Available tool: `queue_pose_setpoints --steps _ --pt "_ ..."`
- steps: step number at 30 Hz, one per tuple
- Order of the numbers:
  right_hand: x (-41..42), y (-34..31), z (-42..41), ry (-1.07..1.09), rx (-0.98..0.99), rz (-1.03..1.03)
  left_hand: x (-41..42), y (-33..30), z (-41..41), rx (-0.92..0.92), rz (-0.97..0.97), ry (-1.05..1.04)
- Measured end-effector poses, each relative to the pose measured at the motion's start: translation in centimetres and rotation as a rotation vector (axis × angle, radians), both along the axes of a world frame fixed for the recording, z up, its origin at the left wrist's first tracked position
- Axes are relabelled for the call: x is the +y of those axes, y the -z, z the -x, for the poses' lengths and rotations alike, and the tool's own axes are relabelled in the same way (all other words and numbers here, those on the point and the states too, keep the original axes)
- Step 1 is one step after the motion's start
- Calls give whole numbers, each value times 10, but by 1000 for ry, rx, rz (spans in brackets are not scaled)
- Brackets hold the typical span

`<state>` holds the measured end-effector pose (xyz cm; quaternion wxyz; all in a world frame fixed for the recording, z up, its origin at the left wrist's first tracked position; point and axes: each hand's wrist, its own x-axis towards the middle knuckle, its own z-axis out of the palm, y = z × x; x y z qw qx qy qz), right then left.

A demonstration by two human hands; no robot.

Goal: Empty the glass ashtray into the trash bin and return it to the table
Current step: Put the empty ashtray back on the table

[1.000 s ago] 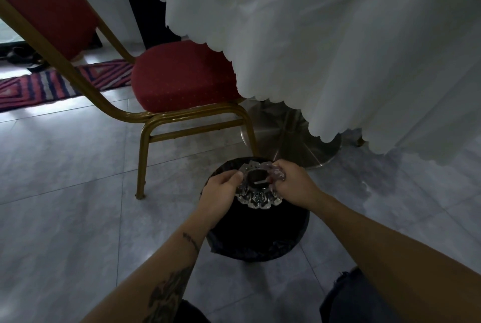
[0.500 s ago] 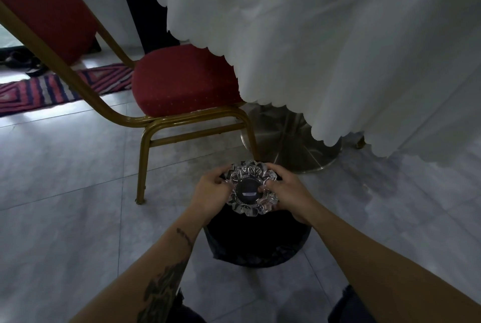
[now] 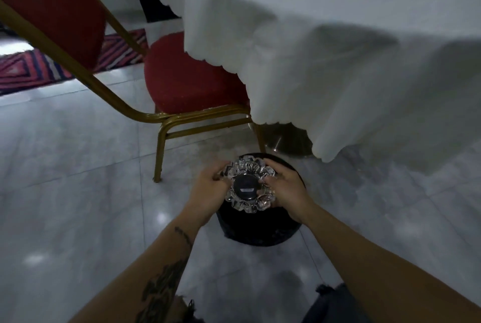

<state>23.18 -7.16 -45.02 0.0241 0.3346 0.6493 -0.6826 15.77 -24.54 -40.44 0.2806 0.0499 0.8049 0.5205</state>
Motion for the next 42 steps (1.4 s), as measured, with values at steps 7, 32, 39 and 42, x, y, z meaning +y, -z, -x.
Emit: queue_pose_setpoints --steps 7,32,39,42 --pt "-34 -151 -8 -58 -121 3 -40 -148 -13 -62 28 -81" --pt "53 -466 37 -4 62 -257 55 -428 46 117 -53 -24" --pt "145 -461 91 -11 29 -330 154 -414 91 37 -12 -99" --pt "182 -449 110 -14 2 -373 195 -400 110 5 -3 -132"
